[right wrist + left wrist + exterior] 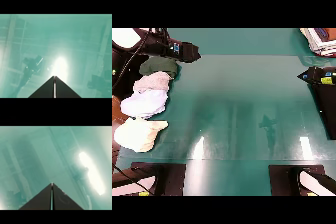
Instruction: Fold the shirts.
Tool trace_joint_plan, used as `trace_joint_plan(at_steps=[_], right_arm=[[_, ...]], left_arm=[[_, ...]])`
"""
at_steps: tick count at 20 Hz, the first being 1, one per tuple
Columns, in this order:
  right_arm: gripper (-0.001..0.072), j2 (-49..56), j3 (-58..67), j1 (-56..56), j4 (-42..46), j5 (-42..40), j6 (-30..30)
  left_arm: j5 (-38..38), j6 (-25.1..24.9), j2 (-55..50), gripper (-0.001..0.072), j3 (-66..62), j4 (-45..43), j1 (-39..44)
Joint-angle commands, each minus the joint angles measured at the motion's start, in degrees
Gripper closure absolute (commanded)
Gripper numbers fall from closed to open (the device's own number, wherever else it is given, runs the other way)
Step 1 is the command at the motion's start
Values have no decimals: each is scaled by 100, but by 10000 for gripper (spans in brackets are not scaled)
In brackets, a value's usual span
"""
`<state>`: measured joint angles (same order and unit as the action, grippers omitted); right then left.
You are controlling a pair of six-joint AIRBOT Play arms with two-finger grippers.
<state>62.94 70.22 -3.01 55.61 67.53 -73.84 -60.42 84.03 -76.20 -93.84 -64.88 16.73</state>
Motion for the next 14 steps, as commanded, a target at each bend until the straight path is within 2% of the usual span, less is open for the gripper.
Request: trace_joint_plan(at_steps=[1, 14], right_arm=[[692, -4, 4, 4, -7, -2, -2], [692, -4, 4, 4, -7, 0, -4]], left_arm=[[2, -2, 4, 685, -7, -2, 0], [83, -35, 2, 685, -7, 59, 0]])
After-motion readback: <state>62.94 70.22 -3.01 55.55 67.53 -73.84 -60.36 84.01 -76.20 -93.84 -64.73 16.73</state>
